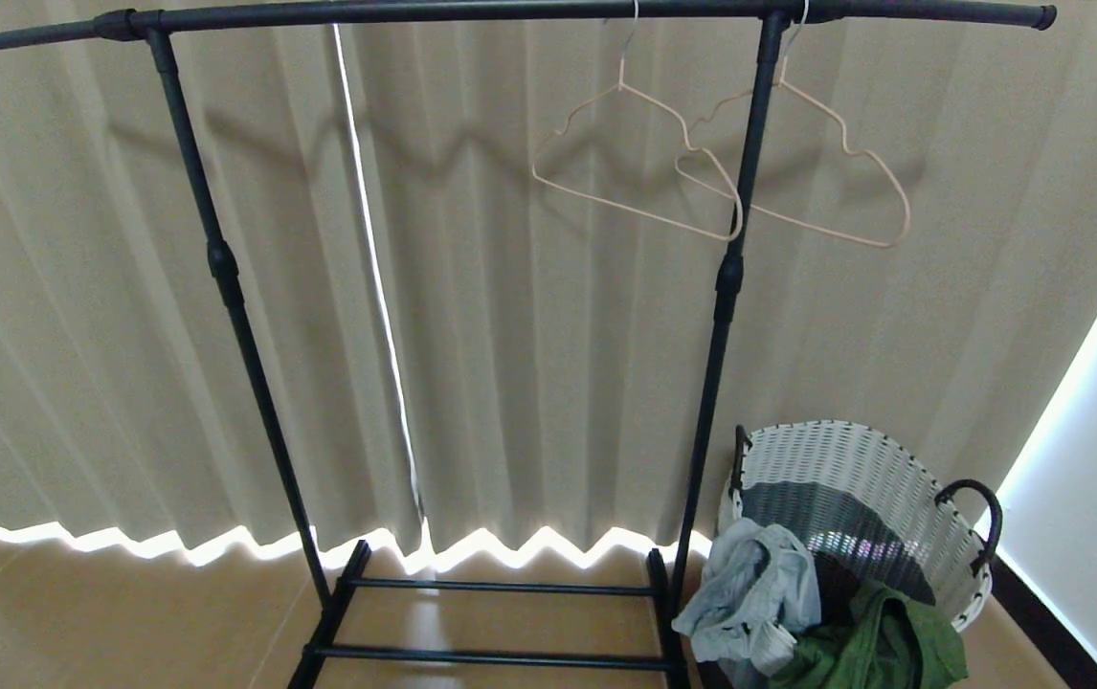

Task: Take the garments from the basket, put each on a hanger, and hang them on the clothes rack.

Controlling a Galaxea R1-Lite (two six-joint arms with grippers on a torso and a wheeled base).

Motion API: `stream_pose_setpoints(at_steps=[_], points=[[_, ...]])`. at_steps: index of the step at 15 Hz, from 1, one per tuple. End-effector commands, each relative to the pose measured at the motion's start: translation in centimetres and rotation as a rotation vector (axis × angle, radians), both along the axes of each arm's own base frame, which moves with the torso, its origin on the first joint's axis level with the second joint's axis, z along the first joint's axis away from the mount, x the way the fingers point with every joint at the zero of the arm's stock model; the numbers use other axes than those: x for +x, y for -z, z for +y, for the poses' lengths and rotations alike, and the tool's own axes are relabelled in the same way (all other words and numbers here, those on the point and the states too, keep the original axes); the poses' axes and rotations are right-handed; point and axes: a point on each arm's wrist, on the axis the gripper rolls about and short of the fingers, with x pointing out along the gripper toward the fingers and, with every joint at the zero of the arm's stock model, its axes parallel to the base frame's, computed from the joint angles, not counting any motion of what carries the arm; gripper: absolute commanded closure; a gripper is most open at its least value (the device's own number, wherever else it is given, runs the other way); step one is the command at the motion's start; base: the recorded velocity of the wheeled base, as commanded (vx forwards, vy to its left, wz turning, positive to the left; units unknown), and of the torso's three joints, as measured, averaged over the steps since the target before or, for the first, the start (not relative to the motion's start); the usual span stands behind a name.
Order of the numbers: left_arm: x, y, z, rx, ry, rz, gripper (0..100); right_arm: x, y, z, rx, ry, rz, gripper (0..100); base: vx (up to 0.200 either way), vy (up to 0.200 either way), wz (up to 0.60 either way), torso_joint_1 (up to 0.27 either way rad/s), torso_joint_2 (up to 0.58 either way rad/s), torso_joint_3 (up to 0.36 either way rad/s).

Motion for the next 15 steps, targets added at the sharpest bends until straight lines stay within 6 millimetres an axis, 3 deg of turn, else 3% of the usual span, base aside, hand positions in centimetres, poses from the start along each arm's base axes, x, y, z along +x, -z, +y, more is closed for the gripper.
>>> stream_pose_setpoints(at_steps=[1,11,15], points=[[0.0,-0.01,0.0,-0.002,-0.001,0.0,0,0.0,0.0,0.0,0.0,0.0,0.0,0,0.0,0.0,0.0,0.0,0.0,0.0],[0.0,-0.01,0.0,0.0,-0.001,0.0,0,0.0,0.0,0.0,0.0,-0.002,0.0,0,0.0,0.0,0.0,0.0,0.0,0.0],[0.0,-0.01,0.0,0.004,-0.001,0.0,0,0.0,0.0,0.0,0.001,-0.002,0.0,0,0.2,0.0,0.0,0.0,0.0,0.0]])
